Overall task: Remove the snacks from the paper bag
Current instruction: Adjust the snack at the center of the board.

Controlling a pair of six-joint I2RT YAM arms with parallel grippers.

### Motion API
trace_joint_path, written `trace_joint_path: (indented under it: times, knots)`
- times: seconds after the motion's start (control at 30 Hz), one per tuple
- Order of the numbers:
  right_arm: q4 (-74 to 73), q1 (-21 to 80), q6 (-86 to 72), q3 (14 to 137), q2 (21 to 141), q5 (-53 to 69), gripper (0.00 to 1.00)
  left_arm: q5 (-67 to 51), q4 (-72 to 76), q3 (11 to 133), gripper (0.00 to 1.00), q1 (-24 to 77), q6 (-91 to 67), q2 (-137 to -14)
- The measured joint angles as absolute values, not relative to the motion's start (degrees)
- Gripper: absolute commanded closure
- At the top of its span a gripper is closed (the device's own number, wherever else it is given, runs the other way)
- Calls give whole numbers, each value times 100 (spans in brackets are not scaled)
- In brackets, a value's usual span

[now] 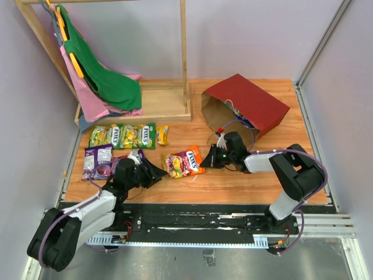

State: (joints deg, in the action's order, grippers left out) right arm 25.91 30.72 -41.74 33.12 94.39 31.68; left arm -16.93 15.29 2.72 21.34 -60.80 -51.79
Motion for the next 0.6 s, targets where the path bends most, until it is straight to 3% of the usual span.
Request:
trace_joint_path:
  times: [0.07,0.23,0.33,0.43,0.6]
  knots:
    - [2593,3072,-4174,3312,9439,3168,99,-1704,1723,272,51,2206,-6143,-5371]
    - [2600,3072,-4174,3312,9439,3168,99,-1726,2176,237,85,2386,-6309,-5935]
    - [2611,3072,-4174,3312,9439,3168,99,-1743,2283,187,89,2421,-6399,-6062]
    - [2611,3072,-4174,3312,9439,3168,99,-1741,2265,183,99,2425,-6414,-5992]
    - [2611,3072,-4174,3312,9439,3168,99,-1629,1933,185,100,2425,-6377,-5537]
